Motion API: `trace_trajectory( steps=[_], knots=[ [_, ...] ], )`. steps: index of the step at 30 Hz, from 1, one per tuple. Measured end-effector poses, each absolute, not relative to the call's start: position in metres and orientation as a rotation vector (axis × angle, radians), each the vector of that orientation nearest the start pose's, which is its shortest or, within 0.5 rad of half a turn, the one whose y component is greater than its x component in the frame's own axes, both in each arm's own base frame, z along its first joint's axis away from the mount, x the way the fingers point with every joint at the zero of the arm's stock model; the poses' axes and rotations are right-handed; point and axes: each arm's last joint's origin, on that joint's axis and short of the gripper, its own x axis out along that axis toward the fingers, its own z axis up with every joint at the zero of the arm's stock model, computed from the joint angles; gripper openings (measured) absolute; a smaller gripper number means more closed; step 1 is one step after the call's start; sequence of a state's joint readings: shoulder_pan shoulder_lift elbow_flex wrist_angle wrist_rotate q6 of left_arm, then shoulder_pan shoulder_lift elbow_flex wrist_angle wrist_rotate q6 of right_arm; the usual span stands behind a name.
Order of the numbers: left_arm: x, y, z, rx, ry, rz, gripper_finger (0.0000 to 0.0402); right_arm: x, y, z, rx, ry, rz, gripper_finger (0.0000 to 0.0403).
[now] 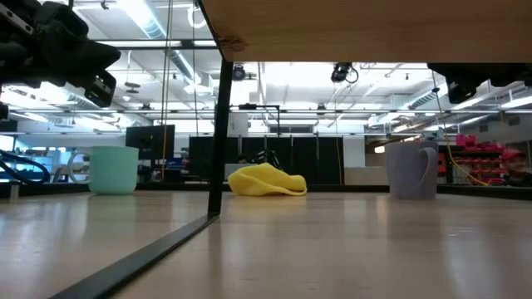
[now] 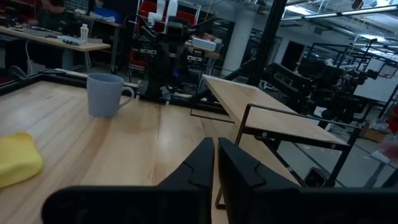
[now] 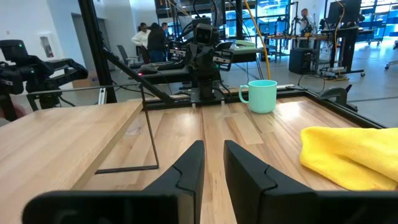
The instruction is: Stack small to large cups/mugs on shelf
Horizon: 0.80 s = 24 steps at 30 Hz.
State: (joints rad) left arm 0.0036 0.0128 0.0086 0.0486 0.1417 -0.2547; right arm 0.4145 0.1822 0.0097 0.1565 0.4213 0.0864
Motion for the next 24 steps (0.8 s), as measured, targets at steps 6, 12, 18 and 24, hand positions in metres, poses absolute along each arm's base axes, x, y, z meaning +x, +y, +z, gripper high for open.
trace_trajectory(
  steps=[6,12,18,24],
  knots=[
    [0.098,-0.004,0.172,-0.225,-0.049,-0.147,0.0036,0.102,0.032,0.167,0.080,0.015,-0.008,0.0069],
    [0.097,-0.004,0.175,-0.279,-0.072,-0.153,0.0028,0.102,0.032,0.167,0.080,0.015,-0.008,0.0069],
    [0.097,-0.004,0.175,-0.347,-0.075,-0.155,0.0027,0.102,0.032,0.167,0.080,0.014,-0.008,0.0069],
    [0.095,-0.003,0.188,-0.342,-0.210,-0.148,0.0035,0.102,0.032,0.167,0.083,0.009,-0.007,0.0069]
  ],
)
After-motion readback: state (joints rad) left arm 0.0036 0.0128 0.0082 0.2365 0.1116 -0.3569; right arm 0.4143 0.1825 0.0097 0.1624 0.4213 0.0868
